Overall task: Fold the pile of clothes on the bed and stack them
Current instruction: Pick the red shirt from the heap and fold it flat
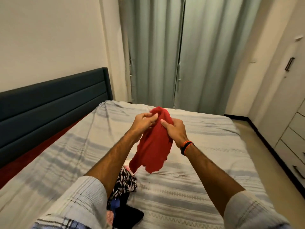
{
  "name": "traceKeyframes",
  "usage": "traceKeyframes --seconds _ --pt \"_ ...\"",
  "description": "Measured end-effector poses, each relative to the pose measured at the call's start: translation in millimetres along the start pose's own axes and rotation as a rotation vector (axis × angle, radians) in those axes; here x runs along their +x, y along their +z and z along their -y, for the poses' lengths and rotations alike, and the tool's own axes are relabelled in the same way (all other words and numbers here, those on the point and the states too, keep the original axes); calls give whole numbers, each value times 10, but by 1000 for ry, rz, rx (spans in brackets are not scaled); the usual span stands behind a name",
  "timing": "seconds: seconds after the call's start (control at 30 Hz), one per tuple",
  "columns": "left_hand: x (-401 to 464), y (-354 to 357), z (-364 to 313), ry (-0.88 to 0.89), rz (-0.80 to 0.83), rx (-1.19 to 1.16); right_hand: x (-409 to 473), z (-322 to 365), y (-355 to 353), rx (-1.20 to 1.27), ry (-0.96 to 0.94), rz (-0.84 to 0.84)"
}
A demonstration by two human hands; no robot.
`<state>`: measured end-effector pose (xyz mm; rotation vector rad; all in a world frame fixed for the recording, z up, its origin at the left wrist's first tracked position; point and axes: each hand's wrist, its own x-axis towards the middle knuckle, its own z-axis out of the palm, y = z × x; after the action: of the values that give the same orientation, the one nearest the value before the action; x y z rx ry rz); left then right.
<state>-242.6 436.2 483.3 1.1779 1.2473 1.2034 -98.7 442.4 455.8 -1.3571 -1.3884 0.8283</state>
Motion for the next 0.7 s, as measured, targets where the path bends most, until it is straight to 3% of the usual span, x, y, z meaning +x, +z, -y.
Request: traceKeyframes --seconds 0.13,0.27,0.37,0.53,0.7 --pt "156 -44 62 139 107 298 534 -83 -63 194 115 -85" --pt "408 -75 131 74 198 617 559 160 -116 377 201 -172" --pt "520 -33 176 74 178 802 622 238 -179 544 238 -186" --pt "641 69 83 109 148 507 694 240 -458 578 248 -131" --pt "630 425 -279 99 150 106 705 128 -802 90 160 -31"
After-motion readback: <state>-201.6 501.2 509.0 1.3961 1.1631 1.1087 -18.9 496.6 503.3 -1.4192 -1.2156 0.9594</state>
